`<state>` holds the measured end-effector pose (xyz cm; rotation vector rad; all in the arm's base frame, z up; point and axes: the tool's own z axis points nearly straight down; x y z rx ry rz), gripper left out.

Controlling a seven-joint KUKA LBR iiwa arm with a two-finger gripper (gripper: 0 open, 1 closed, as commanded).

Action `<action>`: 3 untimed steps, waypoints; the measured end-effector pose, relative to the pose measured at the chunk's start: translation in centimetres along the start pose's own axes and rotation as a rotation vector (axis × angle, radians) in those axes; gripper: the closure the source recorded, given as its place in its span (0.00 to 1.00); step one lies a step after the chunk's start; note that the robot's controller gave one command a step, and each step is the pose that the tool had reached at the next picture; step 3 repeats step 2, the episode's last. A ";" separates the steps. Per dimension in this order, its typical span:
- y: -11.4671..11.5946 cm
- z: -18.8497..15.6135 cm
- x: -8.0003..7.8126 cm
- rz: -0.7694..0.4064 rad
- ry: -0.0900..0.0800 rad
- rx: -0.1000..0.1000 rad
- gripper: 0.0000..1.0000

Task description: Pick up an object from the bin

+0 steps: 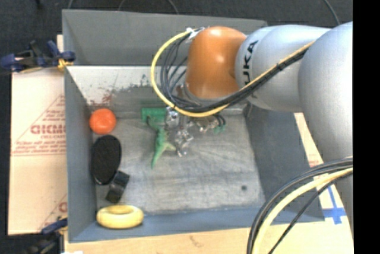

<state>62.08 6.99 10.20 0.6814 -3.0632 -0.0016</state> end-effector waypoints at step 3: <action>1.3 -10.4 1.7 0.032 -0.007 0.003 1.00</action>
Offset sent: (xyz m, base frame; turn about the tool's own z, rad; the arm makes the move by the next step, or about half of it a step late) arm -0.0234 0.0035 0.1076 0.0368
